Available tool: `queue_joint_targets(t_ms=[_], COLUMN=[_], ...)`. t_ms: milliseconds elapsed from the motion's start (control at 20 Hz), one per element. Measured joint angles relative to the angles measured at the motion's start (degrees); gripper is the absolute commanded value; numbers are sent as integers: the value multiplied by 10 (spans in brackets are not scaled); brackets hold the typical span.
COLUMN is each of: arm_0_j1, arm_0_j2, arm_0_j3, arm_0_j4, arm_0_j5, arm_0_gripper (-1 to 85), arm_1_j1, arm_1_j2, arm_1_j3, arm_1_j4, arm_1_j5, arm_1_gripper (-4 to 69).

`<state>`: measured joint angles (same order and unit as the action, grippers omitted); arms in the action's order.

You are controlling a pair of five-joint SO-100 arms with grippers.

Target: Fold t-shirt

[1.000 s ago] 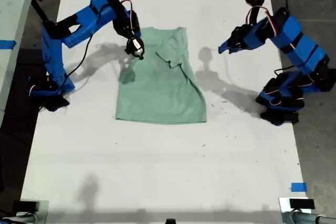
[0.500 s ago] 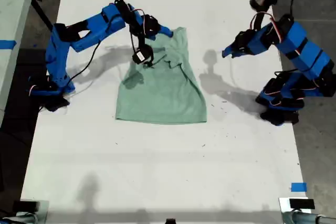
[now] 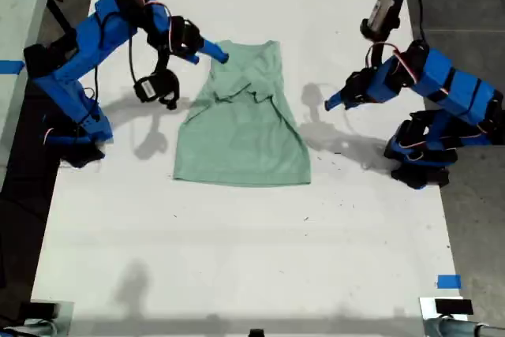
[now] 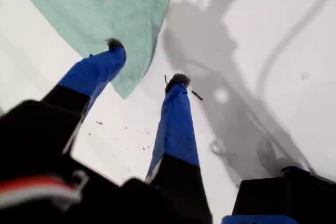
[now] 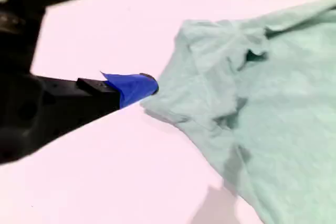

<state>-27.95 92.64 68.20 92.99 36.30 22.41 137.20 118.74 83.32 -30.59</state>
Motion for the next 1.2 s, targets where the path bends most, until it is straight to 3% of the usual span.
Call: queue_joint_targets(t_ms=[250, 500, 750, 1050, 1100, 1200], arm_0_j1=[179, 324, 359, 364, 364, 364], arm_0_j2=[174, 196, 198, 198, 198, 198], arm_0_j3=[266, 393, 490, 548, 550, 553], arm_0_j4=[-13, -101, -188, -232, -239, -243], arm_0_j5=[-127, -265, -323, -340, -341, -342], arm_0_gripper=[346, 344, 340, 338, 338, 335], arm_1_j1=[-135, -239, -280, -295, -296, -296], arm_1_j2=[9, -14, -132, -256, -277, -319], arm_1_j3=[81, 142, 149, 149, 149, 149], arm_1_j4=[-53, -142, -245, -331, -347, -379], arm_1_j5=[87, 175, 207, 219, 218, 220], arm_1_gripper=[284, 278, 280, 270, 236, 13])
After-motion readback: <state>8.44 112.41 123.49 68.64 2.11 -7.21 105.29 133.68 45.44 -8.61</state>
